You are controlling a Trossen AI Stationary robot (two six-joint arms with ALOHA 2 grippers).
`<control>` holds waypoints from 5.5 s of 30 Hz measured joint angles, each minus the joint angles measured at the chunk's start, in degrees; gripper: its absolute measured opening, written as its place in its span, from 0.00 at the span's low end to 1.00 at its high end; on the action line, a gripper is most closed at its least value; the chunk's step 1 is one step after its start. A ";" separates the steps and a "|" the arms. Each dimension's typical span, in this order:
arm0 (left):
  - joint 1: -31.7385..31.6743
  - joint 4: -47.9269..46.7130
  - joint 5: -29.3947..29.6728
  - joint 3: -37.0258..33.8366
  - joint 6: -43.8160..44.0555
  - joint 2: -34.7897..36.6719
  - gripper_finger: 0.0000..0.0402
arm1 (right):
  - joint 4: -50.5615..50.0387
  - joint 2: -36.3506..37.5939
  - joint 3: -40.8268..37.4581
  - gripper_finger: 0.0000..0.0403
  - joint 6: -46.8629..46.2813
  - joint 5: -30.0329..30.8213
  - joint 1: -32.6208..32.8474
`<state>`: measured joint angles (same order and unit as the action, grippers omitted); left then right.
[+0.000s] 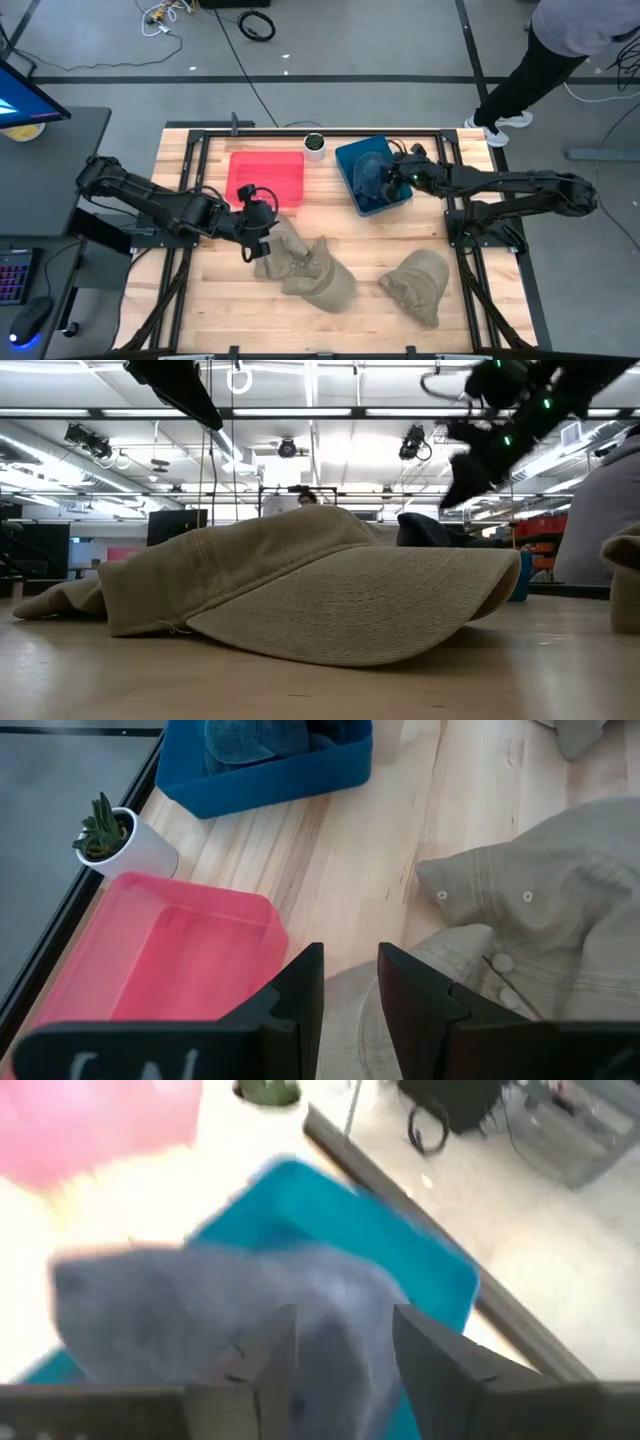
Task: Pick & Place hat
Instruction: Put the blue cap into the blue bin, then put the left brown cap into the red bin
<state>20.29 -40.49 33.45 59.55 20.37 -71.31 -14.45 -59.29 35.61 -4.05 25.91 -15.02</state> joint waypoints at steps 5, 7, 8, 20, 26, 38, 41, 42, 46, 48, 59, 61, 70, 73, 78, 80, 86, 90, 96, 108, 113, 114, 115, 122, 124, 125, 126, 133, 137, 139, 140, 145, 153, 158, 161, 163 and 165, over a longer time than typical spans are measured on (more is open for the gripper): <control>0.00 0.00 0.00 0.00 -0.03 0.00 0.25 | 6.90 0.02 3.33 0.42 -0.19 -3.40 1.57; 0.00 0.00 0.00 0.00 -0.05 0.00 0.25 | 9.82 -0.65 2.68 0.35 -1.07 -6.21 1.88; 0.00 0.00 0.00 0.00 -0.05 0.00 0.25 | 10.41 -1.22 2.09 0.31 -1.64 -7.03 1.93; 0.00 0.00 0.00 0.00 -0.03 0.00 0.25 | 13.73 -16.92 -3.27 0.01 -10.13 -7.61 1.83; 0.00 0.00 0.00 0.00 -0.01 0.00 0.25 | 13.23 -25.54 -3.27 0.01 -13.49 -7.39 1.46; 0.02 0.00 -0.02 0.00 0.02 0.00 0.25 | -4.16 -22.71 5.99 0.09 -8.99 -7.75 1.54; 0.02 0.00 -0.02 0.00 0.02 0.00 0.25 | -11.64 -21.44 10.34 0.16 -7.45 -7.64 1.54; 0.02 0.00 -0.02 0.00 0.05 0.00 0.25 | -13.65 -21.19 11.71 0.19 -7.23 -7.56 1.58; 0.02 0.01 -2.14 0.00 2.93 0.00 0.25 | -20.08 -20.58 16.73 0.30 -7.46 -7.44 2.62; 0.02 -0.02 -4.80 0.00 4.34 0.00 0.25 | -21.24 -20.53 18.91 0.35 -7.48 -7.54 3.90; 1.19 -0.38 -8.13 0.03 6.74 -8.23 0.34 | -10.55 -20.60 21.53 0.48 -7.45 -7.72 12.53; 1.18 -1.00 -8.28 0.02 7.18 -10.83 0.40 | -9.96 -20.63 21.53 0.49 -7.44 -7.70 13.50; 0.91 -1.09 -7.37 0.02 5.70 -22.90 0.59 | -8.95 -20.63 21.53 0.49 -7.43 -7.54 14.88; 0.41 -1.36 -7.18 0.02 6.71 -26.52 0.61 | -8.82 -20.63 21.53 0.49 -7.43 -7.54 14.88; -0.60 -1.66 -1.33 0.02 7.48 -30.65 0.57 | -8.77 -20.63 21.53 0.49 -7.43 -7.54 14.88; -0.59 -1.81 0.66 0.02 7.03 -31.12 0.51 | -8.77 -20.63 21.53 0.49 -7.43 -7.54 14.86; -0.48 -1.80 1.75 0.07 6.43 -30.87 0.11 | -8.75 -20.65 21.53 0.49 -7.41 -7.54 14.86; -0.25 -2.54 0.10 0.34 8.67 -29.33 0.03 | -8.76 -20.65 21.53 0.49 -7.41 -7.54 14.83; 0.96 -15.00 -0.45 6.09 16.76 -22.76 0.02 | -8.71 -20.65 21.53 0.49 -7.41 -7.54 14.85; -4.69 -27.97 10.52 13.57 25.68 -8.41 0.03 | -8.34 -20.68 21.51 0.49 -7.41 -7.54 14.83; -13.28 -27.35 10.23 13.57 27.21 -7.15 0.03 | -8.34 -20.68 21.51 0.49 -7.41 -7.55 14.85; -15.05 -27.29 10.21 13.57 27.08 -7.22 0.03 | -8.30 -20.68 21.51 0.49 -7.41 -7.55 14.83; -16.78 -27.26 10.22 13.55 27.05 -7.50 0.03 | -8.28 -20.68 21.51 0.49 -7.41 -7.54 14.83; -27.28 -26.04 10.23 13.10 26.99 -11.53 0.03 | -8.31 -20.68 21.51 0.49 -7.41 -7.55 14.84; -29.24 -24.79 10.25 12.04 26.97 -13.08 0.03 | -8.40 -20.68 21.51 0.49 -7.42 -7.56 14.83; -30.07 -23.75 10.25 11.06 26.96 -13.81 0.03 | -8.43 -20.68 21.51 0.49 -7.42 -7.54 14.83; -30.71 -22.19 10.27 9.82 26.95 -14.59 0.03 | -8.42 -20.68 21.51 0.49 -7.43 -7.54 14.83; -32.94 -4.81 11.02 -0.66 26.74 -19.12 0.03 | -8.68 -20.68 21.51 0.49 -7.43 -7.55 14.84; -33.44 1.54 10.15 -3.82 26.35 -20.65 0.03 | -8.70 -20.68 21.51 0.49 -7.43 -7.55 14.86; -33.95 1.53 10.12 -4.56 26.35 -20.81 0.03 | -8.68 -20.68 21.51 0.49 -7.43 -7.54 14.84; -34.19 1.47 10.12 -4.92 26.41 -20.79 0.04 | -8.63 -20.68 21.51 0.49 -7.43 -7.55 14.85; -35.44 1.04 10.22 -5.66 27.23 -20.78 0.04 | -8.35 -20.68 21.51 0.49 -7.43 -7.54 14.84; -35.56 0.41 14.55 -5.62 28.35 -20.09 0.04 | -8.33 -20.68 21.51 0.49 -7.45 -7.54 14.85; -35.56 -3.63 8.85 -5.62 30.03 -20.11 0.04 | -8.31 -20.68 21.51 0.49 -7.45 -7.54 14.85; -35.45 -4.48 7.39 -5.62 31.43 -20.11 0.04 | -8.27 -20.68 21.51 0.49 -7.45 -7.54 14.85; -35.61 -4.59 5.84 -5.62 31.09 -20.11 0.04 | -8.25 -20.68 21.51 0.49 -7.45 -7.46 14.85; -35.99 -5.13 4.52 -5.62 29.18 -20.13 0.05 | -8.25 -20.68 21.51 0.49 -7.45 -7.45 14.83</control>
<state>-15.69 -45.62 37.98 53.93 49.55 -91.44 -22.70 -79.96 57.12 -11.51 18.46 -0.19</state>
